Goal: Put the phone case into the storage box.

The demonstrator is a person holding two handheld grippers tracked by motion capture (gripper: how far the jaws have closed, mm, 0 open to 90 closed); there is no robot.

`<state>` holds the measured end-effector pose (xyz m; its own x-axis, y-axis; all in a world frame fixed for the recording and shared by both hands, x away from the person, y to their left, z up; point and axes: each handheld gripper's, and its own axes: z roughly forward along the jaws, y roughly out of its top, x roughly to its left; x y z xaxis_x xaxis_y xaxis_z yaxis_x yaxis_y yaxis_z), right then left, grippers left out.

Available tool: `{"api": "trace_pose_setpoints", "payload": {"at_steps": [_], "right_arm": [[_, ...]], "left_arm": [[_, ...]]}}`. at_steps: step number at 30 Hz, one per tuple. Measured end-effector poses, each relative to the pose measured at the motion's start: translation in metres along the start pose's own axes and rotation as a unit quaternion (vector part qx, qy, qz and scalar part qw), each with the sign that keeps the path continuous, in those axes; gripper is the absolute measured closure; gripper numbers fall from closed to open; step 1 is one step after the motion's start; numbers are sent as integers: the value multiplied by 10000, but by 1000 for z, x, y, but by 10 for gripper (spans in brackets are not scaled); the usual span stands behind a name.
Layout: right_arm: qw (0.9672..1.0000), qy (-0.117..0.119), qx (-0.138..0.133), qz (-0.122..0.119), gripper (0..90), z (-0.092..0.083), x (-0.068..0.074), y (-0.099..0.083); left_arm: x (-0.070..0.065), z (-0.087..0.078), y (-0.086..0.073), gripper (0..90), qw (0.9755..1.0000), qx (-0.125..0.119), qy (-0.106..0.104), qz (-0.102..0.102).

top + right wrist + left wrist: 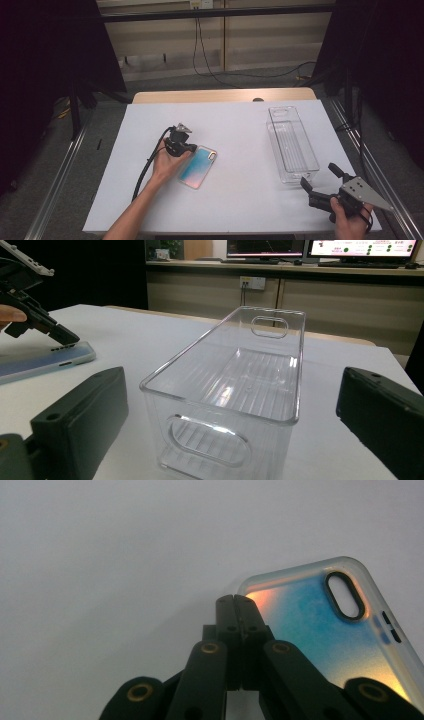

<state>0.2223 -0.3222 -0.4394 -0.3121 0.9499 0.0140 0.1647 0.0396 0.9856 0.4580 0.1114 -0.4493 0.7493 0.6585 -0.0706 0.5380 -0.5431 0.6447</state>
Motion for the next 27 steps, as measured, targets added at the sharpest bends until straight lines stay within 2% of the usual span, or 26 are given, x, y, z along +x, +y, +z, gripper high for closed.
{"api": "trace_pose_setpoints", "payload": {"at_steps": [5, 8, 14, 16, 17, 19, 22, 27], "right_arm": [[10000, 2, -9, -5, 0, 0, 0, 0], [10000, 0, 13, -1, 0, 0, 0, 0], [10000, 4, 7, -14, 0, -1, -1, 0], [10000, -8, 11, -10, 0, -1, -1, 0], [10000, -10, 8, -8, 0, -1, -1, 0], [10000, -5, 0, -3, 0, -1, -1, 0], [10000, 21, 8, -11, 0, -1, -1, 0], [10000, 12, 9, -5, 0, -1, -1, 0]], "left_arm": [[0, 0, 0, 900, 10000, -39, -13, -8], [-1, 0, 1, 900, 10000, 6, 27, 96], [-1, 1, 1, 900, 10000, -23, 6, 80], [-3, 1, 1, 900, 9998, -65, -34, 185], [-6, 2, 1, 900, 9996, -59, 20, 259], [-8, 4, 2, 900, 9996, -74, 59, 271], [-5, 3, 1, 900, 9997, -90, -30, 231], [-5, 3, 1, 900, 9997, -125, -49, 186]]}}
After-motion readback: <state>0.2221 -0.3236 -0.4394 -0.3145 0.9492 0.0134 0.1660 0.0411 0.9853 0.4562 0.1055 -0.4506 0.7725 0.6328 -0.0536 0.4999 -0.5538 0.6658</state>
